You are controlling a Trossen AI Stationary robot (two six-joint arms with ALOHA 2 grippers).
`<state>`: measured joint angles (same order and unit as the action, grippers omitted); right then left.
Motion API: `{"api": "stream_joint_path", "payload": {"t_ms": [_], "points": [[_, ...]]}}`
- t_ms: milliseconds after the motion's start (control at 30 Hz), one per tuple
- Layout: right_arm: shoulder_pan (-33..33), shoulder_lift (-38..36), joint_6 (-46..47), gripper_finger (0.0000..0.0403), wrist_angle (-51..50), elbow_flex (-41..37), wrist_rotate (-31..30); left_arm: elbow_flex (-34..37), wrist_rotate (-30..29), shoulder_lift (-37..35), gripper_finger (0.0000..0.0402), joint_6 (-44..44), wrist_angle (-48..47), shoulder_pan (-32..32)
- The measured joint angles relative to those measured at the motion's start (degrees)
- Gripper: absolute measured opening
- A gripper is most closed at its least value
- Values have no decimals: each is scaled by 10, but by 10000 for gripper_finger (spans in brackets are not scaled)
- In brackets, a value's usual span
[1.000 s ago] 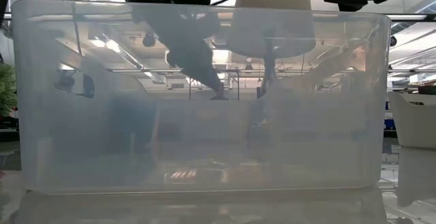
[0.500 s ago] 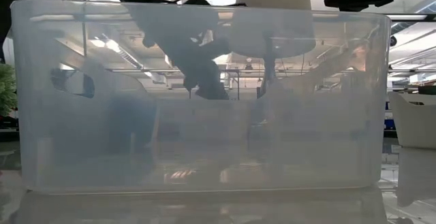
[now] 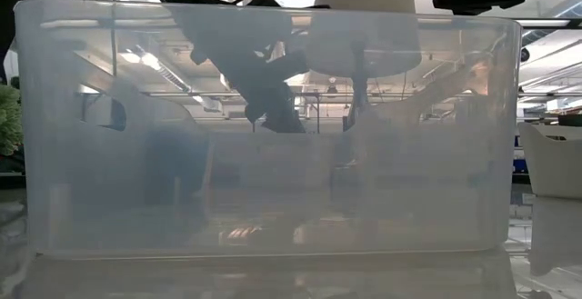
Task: Stack baskets by color
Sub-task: Stack the middle white bin on the left white bin
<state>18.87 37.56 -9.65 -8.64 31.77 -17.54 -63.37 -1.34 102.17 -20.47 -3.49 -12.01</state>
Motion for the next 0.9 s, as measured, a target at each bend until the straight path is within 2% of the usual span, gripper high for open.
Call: {"api": "stream_joint_path", "payload": {"t_ms": [100, 400, 633, 900], "points": [[0, 0, 0, 9, 0, 0, 0, 0, 0, 0, 8, 1, -1, 0], [0, 0, 1, 9, 0, 0, 0, 0, -1, -18, 1, 3, -7, 4], [0, 0, 2, 9, 0, 0, 0, 0, -6, -87, 1, 4, -80, 22], [0, 0, 7, 9, 1, 0, 0, 3, -37, -202, 0, 5, -215, 43]]}}
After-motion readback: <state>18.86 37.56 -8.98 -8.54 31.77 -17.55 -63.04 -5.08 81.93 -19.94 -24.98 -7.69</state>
